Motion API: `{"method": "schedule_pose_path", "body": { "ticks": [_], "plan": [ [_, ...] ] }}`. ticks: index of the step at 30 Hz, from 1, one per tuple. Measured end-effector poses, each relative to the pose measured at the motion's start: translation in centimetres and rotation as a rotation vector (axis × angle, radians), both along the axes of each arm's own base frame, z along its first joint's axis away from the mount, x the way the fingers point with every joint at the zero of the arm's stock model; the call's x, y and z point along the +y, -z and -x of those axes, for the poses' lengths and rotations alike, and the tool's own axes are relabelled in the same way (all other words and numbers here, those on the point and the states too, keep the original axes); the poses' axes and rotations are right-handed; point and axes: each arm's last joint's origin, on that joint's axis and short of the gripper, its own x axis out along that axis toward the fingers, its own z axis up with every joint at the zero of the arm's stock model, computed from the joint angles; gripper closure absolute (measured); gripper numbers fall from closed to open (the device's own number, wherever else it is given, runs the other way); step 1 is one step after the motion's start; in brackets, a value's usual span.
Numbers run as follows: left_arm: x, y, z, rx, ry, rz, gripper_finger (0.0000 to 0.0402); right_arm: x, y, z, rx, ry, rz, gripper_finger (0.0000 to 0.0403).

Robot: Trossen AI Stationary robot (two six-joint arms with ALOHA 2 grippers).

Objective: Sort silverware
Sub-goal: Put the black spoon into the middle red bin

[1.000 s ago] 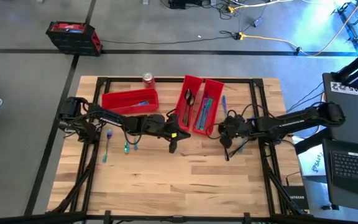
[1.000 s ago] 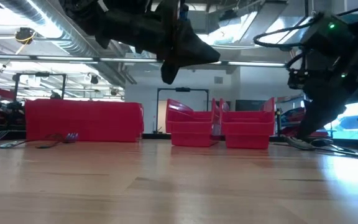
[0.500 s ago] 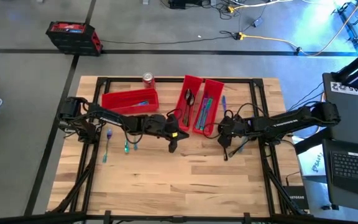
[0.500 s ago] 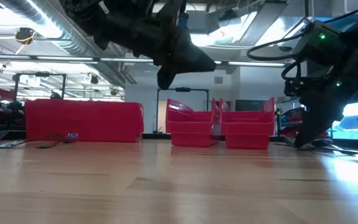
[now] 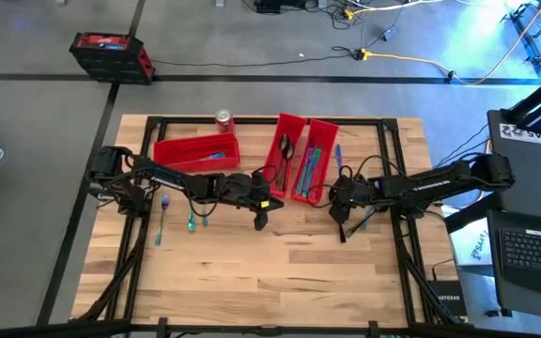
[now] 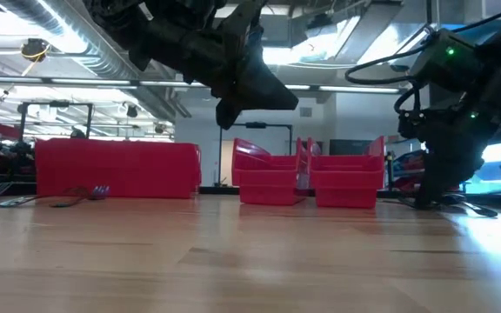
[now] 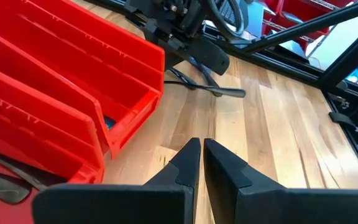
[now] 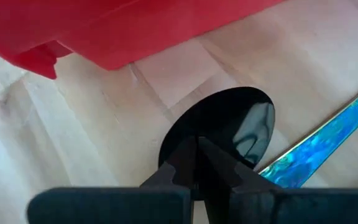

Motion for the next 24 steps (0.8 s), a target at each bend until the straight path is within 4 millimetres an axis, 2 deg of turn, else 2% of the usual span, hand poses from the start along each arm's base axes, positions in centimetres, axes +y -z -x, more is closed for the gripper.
{"method": "schedule_pose_path", "body": {
  "ticks": [7, 13, 18, 21, 24],
  "plan": [
    [-0.1, 0.3, 0.1, 0.039, 0.021, -0.013, 0.0395, 1.3, -0.1, 0.0, -0.023, 0.077, -0.083, 0.0403],
    [-0.7, 0.4, 0.2, 0.037, 0.223, 0.01, 0.0395, 3.1, -1.1, -0.7, -0.076, 0.126, -0.131, 0.0403],
    [-0.7, 0.5, 0.3, 0.061, 0.225, 0.049, 0.0395, 4.3, -1.5, -0.9, -0.122, 0.222, -0.195, 0.0403],
    [-0.7, 0.9, 0.5, 0.109, 0.229, 0.055, 0.0395, 5.3, -1.9, -1.5, -0.138, 0.196, -0.166, 0.0403],
    [-0.8, 1.1, 0.6, 0.131, 0.243, 0.059, 0.0395, 6.6, -3.4, -2.8, -0.186, 0.097, -0.065, 0.0403]
  ]
}}
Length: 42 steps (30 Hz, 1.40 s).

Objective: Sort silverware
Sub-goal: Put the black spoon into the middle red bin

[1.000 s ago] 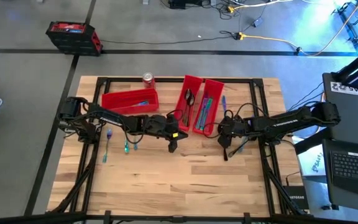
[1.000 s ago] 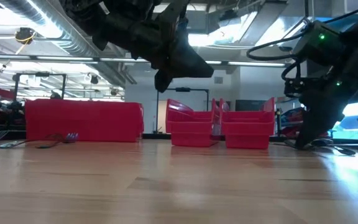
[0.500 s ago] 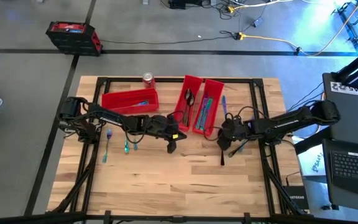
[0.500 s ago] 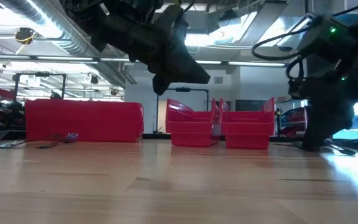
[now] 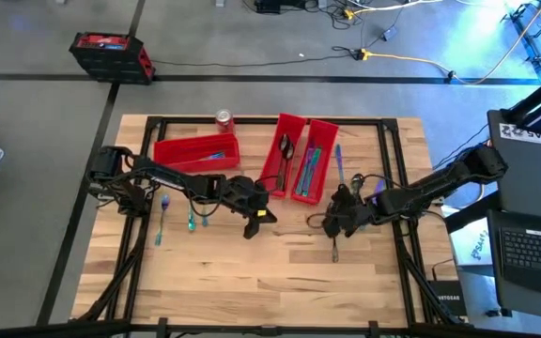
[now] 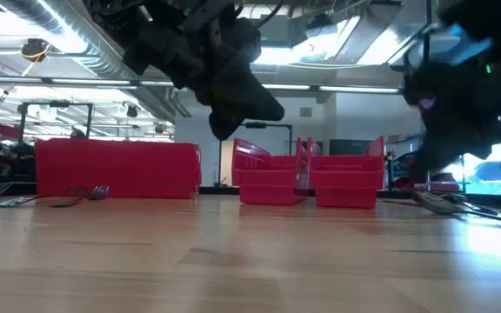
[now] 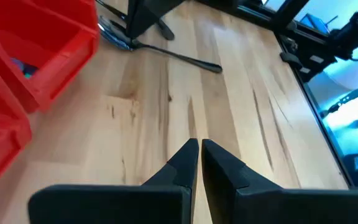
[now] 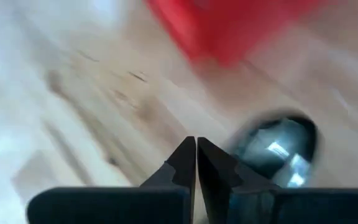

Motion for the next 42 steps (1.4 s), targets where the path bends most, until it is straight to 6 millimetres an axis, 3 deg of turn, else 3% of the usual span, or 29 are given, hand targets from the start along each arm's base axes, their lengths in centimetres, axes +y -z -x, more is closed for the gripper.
{"method": "schedule_pose_path", "body": {
  "ticks": [5, 7, 12, 15, 18, 24, 30, 34, 42],
  "plan": [
    [-0.3, 0.1, 0.0, 0.006, 0.008, -0.006, 0.0395, 3.3, -3.7, -2.8, -0.032, -0.389, 0.345, 0.0403],
    [-0.9, -0.2, -0.1, -0.032, 0.01, -0.054, 0.0395, 4.1, -5.2, -3.4, 0.015, -0.51, 0.346, 0.0403],
    [-2.7, -0.4, -0.1, -0.075, -0.059, -0.159, 0.04, 1.7, -6.0, -2.0, 0.398, -0.482, 0.329, 0.0403],
    [-3.4, -0.5, 0.0, -0.087, -0.089, -0.184, 0.04, 1.3, -6.3, -1.5, 0.421, -0.561, 0.279, 0.0403],
    [-4.1, -0.5, 0.0, -0.095, -0.115, -0.216, 0.04, 1.2, -5.8, -1.4, 0.399, -0.677, 0.258, 0.0403],
    [-5.5, 0.6, 0.5, -0.028, -0.134, -0.297, 0.04, 0.5, -2.9, -0.4, 0.456, -0.895, 0.272, 0.0403],
    [-6.6, 3.1, 1.5, 0.187, -0.231, -0.141, 0.04, -1.4, -1.3, -0.2, 0.472, -0.821, 0.278, 0.0403],
    [-7.6, 4.0, 1.4, 0.207, -0.333, -0.003, 0.04, -1.8, -1.3, -0.4, 0.464, -0.829, 0.302, 0.0403],
    [-10.6, 4.7, 2.0, 0.208, -0.318, 0.09, 0.04, -1.9, -0.1, -0.4, 0.433, -0.831, 0.296, 0.0403]
  ]
}}
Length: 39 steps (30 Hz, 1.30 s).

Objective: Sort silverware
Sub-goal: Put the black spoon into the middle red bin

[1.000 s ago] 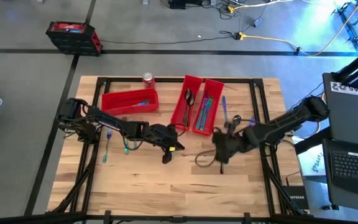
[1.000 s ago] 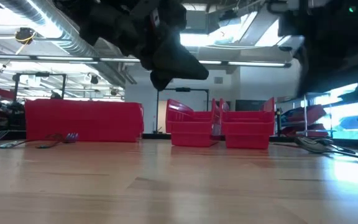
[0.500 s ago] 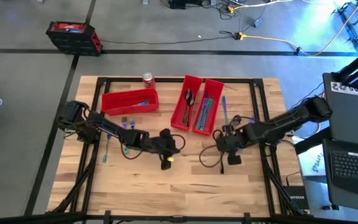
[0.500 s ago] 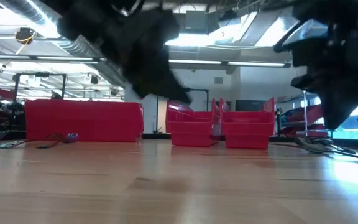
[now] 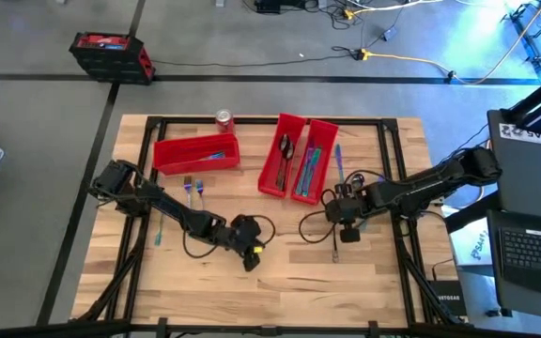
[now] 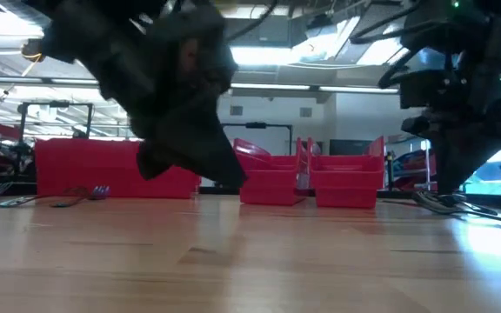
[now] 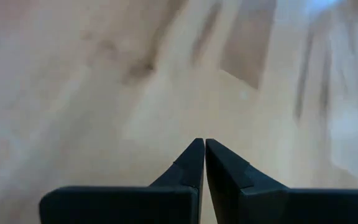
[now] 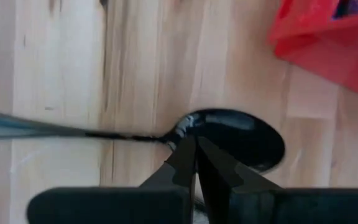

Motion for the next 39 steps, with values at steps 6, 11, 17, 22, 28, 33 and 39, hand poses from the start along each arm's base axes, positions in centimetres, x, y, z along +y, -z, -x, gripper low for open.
{"method": "schedule_pose_path", "body": {
  "ticks": [6, 11, 17, 22, 28, 33, 39],
  "plan": [
    [-2.2, -0.1, 0.9, -0.037, -0.011, -0.058, 0.04, -0.5, 1.0, -0.1, 0.012, 0.038, 0.119, 0.0403],
    [-2.9, -0.2, 1.3, -0.052, -0.025, -0.081, 0.04, -0.4, 1.7, -0.9, -0.005, 0.04, 0.112, 0.0403],
    [-3.0, -0.2, 1.4, -0.049, -0.025, -0.086, 0.04, -0.3, 2.9, -1.3, 0.051, 0.051, 0.123, 0.0403],
    [-3.0, -0.2, 1.4, -0.049, -0.022, -0.089, 0.04, -0.3, 3.0, -1.3, 0.045, 0.122, 0.095, 0.0403],
    [-3.1, -0.2, 1.4, -0.053, -0.066, -0.028, 0.04, -0.2, 2.9, -1.2, 0.039, 0.258, 0.011, 0.0403],
    [-3.3, -0.2, 1.5, -0.039, -0.041, -0.008, 0.04, 0.3, 2.9, -1.2, 0.024, 0.371, -0.037, 0.0403],
    [-3.4, -0.2, 1.6, -0.014, 0.083, -0.042, 0.04, 2.0, 2.8, -1.5, -0.065, 0.553, -0.163, 0.0403]
  ]
}}
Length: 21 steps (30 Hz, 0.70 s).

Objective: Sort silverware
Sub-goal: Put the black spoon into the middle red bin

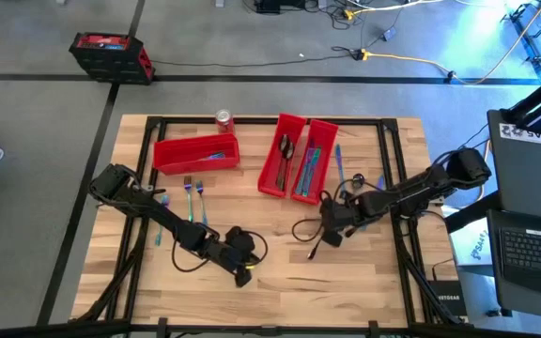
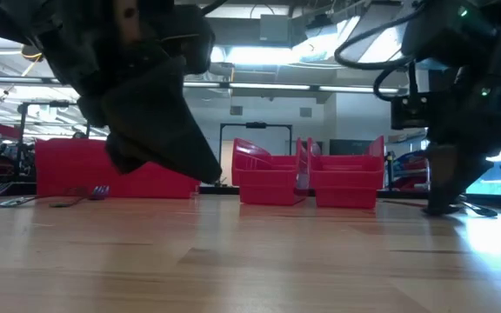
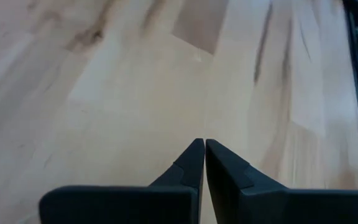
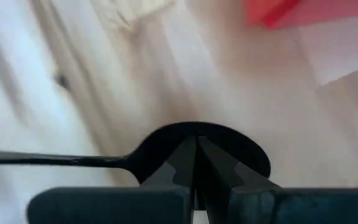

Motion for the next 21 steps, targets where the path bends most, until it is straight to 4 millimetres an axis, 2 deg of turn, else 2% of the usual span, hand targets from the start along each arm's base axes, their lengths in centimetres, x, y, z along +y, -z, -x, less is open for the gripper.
{"method": "schedule_pose_path", "body": {
  "ticks": [6, 12, 17, 21],
  "plan": [
    [0.3, -0.4, -0.2, -0.017, 0.09, -0.066, 0.04, 1.8, -0.6, -0.6, -0.129, 0.21, -0.092, 0.0403],
    [-0.2, -1.5, 0.3, -0.045, 0.254, -0.188, 0.04, 3.2, -0.8, -1.2, -0.242, 0.342, -0.174, 0.0403],
    [0.0, -2.5, 1.6, 0.029, 0.381, -0.225, 0.04, 4.1, -0.8, -1.5, -0.305, 0.347, -0.206, 0.0403],
    [0.5, -3.0, 2.8, 0.115, 0.418, -0.268, 0.04, 5.4, -2.1, -2.6, -0.494, 0.33, -0.291, 0.0403]
  ]
}}
